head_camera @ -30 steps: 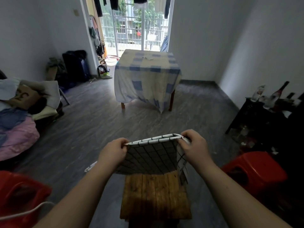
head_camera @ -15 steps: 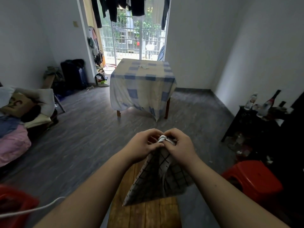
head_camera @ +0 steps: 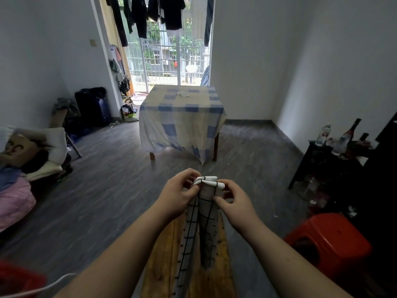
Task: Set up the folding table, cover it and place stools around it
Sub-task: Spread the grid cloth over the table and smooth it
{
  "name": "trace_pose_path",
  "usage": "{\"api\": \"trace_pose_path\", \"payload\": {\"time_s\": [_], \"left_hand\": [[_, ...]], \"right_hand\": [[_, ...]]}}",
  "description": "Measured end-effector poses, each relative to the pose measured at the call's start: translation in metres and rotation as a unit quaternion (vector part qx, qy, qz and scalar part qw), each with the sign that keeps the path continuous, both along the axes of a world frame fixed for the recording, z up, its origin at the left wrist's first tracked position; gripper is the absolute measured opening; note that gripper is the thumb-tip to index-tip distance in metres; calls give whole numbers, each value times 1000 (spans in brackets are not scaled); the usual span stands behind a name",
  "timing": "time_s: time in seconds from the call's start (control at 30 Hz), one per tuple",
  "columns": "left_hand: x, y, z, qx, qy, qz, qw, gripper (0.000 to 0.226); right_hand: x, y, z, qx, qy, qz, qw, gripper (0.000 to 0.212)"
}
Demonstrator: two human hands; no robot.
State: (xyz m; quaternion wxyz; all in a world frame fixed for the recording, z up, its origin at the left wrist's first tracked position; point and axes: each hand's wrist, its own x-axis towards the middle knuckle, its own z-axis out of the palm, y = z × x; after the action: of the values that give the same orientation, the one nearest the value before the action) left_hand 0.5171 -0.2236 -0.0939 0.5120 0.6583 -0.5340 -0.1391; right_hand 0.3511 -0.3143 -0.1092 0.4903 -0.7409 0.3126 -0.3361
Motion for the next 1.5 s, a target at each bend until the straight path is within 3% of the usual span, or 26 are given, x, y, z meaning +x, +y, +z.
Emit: {"api": "trace_pose_path", "payload": {"time_s": [0.2, 0.27, 0.33, 0.53, 0.77, 0.87, 1.03, 1.23, 1.37, 1.5], "left_hand": [[8, 14, 14, 5, -17, -3, 1000, 32], [14, 18, 19, 42, -11, -15, 999, 26], [16, 19, 26, 80, 47, -39, 995, 10], [29, 14, 29, 130, 120, -16, 984, 10], [29, 9, 29, 205, 72, -27, 976, 5], [30, 5, 24, 185, 168, 27, 968, 6], [38, 5, 16, 141, 337, 83, 927, 17], [60, 14, 7, 28, 337, 193, 921, 29], [67, 17, 14, -38, 302, 225, 926, 19], [71, 19, 19, -67, 317, 197, 925, 22]], "right_hand": [[22, 4, 8, 28, -70, 36, 996, 23], [30, 2, 4, -3, -58, 18, 998, 23], [35, -3, -2, -56, -35, -10, 998, 24], [37, -9, 4, -160, 11, -15, 987, 30], [35, -14, 7, -197, 20, -5, 980, 26], [39, -10, 5, -220, 10, 14, 975, 28], [43, -11, -3, -194, -29, 1, 981, 32], [44, -28, -21, -145, 65, -44, 986, 32], [51, -33, -32, -65, 152, -44, 985, 27], [55, -31, -37, 25, 148, -15, 989, 13]]}}
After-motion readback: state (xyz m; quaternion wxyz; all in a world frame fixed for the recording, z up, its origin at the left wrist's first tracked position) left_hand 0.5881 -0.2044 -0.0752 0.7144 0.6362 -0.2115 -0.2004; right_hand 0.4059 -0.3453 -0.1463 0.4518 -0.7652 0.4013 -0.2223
